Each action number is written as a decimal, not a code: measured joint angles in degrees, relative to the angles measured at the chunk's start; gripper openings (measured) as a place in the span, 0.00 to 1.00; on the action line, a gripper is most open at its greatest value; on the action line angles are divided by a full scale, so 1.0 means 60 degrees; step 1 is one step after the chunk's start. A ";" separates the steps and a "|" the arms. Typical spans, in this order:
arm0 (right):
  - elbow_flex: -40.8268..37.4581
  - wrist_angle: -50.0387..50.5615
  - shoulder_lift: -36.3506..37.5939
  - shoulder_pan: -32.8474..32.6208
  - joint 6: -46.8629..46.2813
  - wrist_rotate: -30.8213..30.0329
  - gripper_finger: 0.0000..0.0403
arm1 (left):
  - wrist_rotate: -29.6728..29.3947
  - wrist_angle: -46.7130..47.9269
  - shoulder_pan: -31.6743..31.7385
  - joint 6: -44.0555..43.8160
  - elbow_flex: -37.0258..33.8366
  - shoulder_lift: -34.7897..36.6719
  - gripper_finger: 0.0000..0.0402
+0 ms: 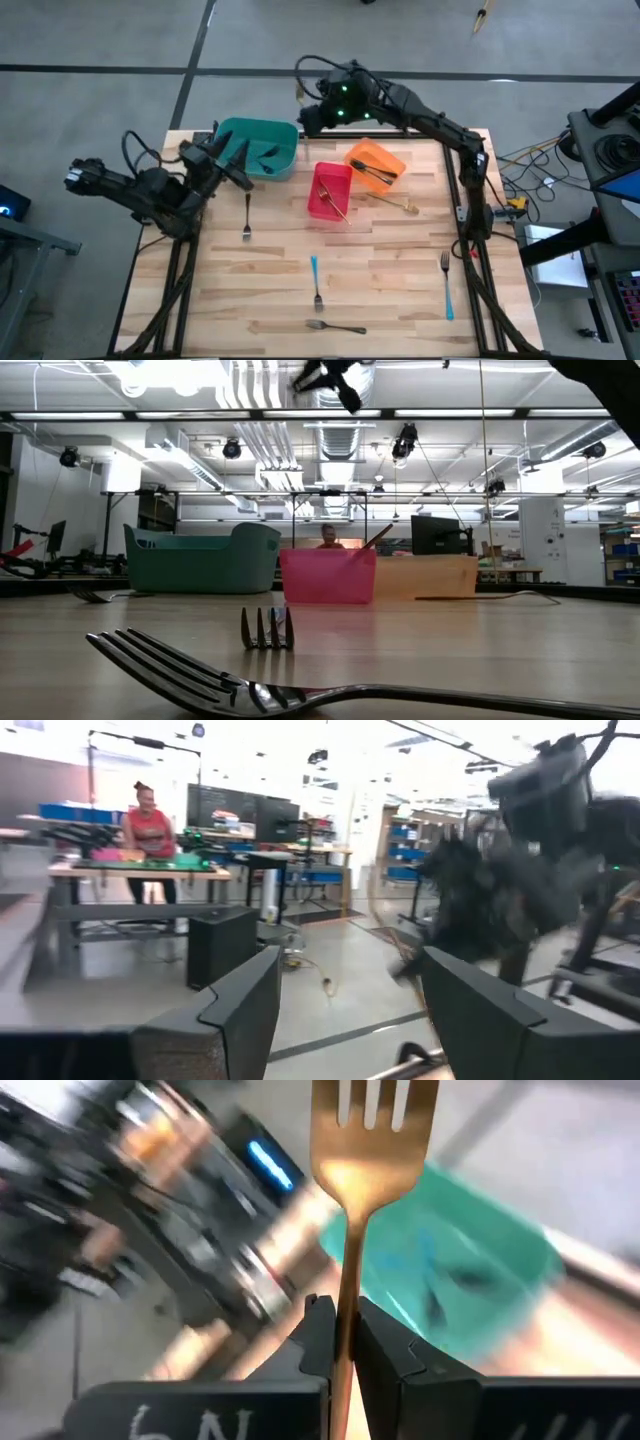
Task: Sort silverware by color (type)
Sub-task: Put the golden fork into the red bin, then put the blue fork into the green bin
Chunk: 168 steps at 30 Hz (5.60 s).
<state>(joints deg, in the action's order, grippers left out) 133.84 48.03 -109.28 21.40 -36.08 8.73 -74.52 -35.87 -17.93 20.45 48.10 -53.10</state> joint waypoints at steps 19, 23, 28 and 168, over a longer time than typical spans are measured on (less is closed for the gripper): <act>-0.0001 0.5580 -0.1369 0.0423 -0.1241 0.2619 0.03 | 0.0022 0.2583 0.1102 0.0361 0.0000 0.1595 0.52; 0.0000 0.6377 -0.1934 0.0171 -0.1230 0.2579 0.03 | 0.0018 0.2666 0.1118 0.0534 0.0000 0.1793 0.52; 0.0000 0.6552 -0.2820 -0.0003 -0.0796 0.2916 0.03 | 0.0003 0.2925 0.1114 0.0526 0.0000 0.1985 0.52; 0.0000 0.3377 -0.0305 0.2519 0.5651 -0.0288 0.15 | 1.1584 1.5168 0.3679 -1.5829 -0.0007 -0.3639 0.52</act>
<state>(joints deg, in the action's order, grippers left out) 133.84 68.29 -111.11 36.51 -2.18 7.01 -5.02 55.13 4.14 -74.52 48.05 -74.94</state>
